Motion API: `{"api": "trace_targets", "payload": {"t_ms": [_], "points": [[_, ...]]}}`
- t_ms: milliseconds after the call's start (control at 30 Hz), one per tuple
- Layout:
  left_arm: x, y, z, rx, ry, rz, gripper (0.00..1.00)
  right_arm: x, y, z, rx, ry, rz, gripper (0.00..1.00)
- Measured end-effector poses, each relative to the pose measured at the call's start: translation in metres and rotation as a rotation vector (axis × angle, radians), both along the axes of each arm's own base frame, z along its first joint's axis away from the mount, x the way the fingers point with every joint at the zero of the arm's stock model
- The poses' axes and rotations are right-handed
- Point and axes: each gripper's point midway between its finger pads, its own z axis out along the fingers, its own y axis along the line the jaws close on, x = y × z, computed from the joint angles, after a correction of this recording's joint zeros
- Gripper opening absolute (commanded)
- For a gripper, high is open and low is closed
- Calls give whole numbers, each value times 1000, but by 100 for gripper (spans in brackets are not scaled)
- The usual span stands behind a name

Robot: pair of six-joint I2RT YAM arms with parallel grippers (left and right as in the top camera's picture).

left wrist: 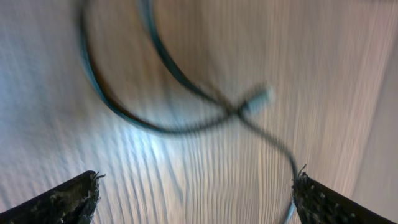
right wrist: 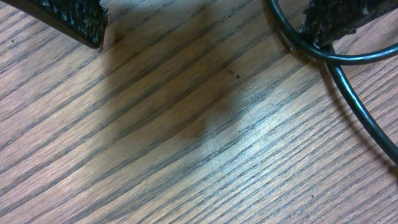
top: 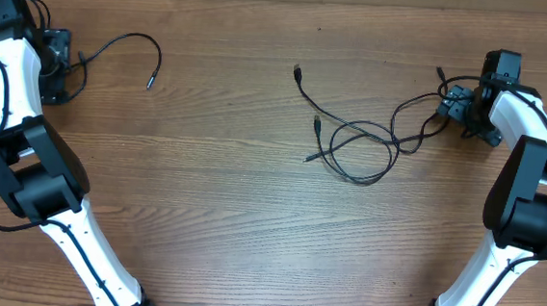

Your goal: Untangle cables

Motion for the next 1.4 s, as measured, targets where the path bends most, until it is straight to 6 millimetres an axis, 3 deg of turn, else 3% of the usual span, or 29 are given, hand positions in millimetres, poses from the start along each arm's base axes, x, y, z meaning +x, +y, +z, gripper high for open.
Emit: {"api": "trace_targets", "payload": {"t_ms": [167,267,533,667,767,867,1033,1300,1400], "points": [[4,-29,7,-39,-17,-219,100,0,0,0,0,0,0,100],[-2,-38,27,-14,-22,-321,100,0,0,0,0,0,0,100],[-51,-59,148,175,-60,-465,100,0,0,0,0,0,0,100],[-77,-82,191,237,-75,-527,100,0,0,0,0,0,0,100],[-86,-101,204,253,-75,-577,99,0,0,0,0,0,0,100],[-91,-114,204,256,-49,-616,100,0,0,0,0,1,0,100],[-111,-122,206,261,12,-632,100,0,0,0,0,1,0,100],[-175,-128,258,371,-32,-589,100,0,0,0,0,0,0,100],[-203,-135,266,407,-75,-575,100,0,0,0,0,1,0,100]]}}
